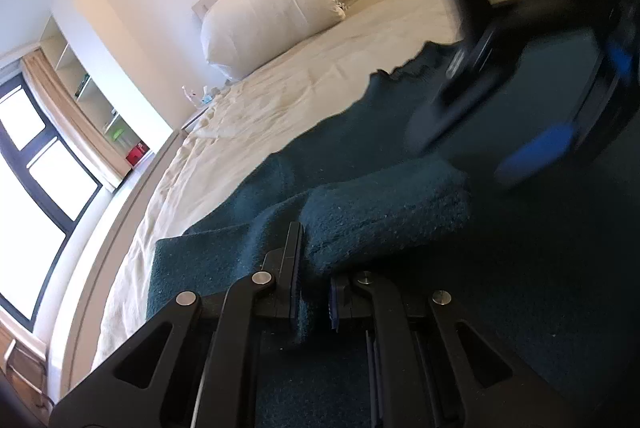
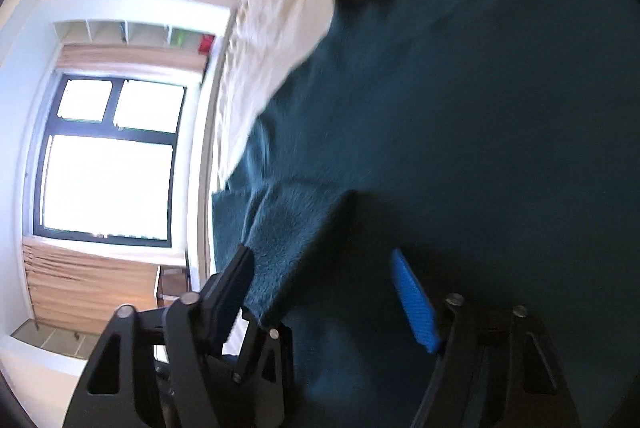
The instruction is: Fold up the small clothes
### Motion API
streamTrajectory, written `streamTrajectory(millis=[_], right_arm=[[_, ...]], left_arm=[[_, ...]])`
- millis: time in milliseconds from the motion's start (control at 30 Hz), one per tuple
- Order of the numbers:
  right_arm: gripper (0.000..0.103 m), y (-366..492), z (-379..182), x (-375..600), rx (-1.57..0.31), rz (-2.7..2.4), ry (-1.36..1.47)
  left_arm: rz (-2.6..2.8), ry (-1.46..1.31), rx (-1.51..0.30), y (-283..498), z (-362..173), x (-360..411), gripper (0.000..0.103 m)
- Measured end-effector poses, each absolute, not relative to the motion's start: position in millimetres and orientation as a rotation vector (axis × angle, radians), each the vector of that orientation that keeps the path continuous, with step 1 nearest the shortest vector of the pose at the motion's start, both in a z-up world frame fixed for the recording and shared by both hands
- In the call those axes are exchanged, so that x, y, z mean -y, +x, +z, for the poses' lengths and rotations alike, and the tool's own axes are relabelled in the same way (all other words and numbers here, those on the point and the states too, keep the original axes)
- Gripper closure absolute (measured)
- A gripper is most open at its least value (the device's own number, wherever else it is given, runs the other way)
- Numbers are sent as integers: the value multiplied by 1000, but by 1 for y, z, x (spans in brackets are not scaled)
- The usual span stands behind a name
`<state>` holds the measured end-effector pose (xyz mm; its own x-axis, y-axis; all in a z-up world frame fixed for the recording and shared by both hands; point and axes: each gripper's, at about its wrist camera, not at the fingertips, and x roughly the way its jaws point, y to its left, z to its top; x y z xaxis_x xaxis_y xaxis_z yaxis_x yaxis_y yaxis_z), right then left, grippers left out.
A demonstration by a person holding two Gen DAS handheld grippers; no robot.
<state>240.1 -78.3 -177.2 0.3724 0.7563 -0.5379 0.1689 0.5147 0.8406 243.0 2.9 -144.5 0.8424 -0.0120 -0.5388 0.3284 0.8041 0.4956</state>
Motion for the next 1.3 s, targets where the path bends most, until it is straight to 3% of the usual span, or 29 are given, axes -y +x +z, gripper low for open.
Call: streamTrajectory(millis=[100, 167, 233, 267, 433, 633, 867, 1100, 1300], right_arm=[[37, 254, -181, 60, -1186, 507, 1011], [55, 258, -182, 55, -1188, 515, 1011], [87, 262, -184, 52, -1199, 506, 992], [92, 262, -183, 53, -1200, 502, 983], [95, 258, -169, 73, -1130, 448, 922], [95, 251, -143, 133, -1055, 274, 775], [95, 243, -143, 195, -1044, 72, 691], [95, 246, -139, 226, -1048, -17, 625], [94, 240, -153, 227, -1081, -42, 604]], left_arm=[[-190, 586, -529, 208, -126, 5, 93], [-187, 582, -536, 198, -120, 13, 93], [-197, 559, -549, 198, -117, 10, 93], [-210, 531, -565, 191, -112, 8, 93], [-332, 380, -682, 181, -96, -5, 88], [-398, 110, -695, 166, -63, -55, 88], [-233, -231, -794, 218, -50, -152, 88], [-200, -235, -799, 250, -37, -162, 88], [-265, -139, -855, 265, -49, -112, 88]])
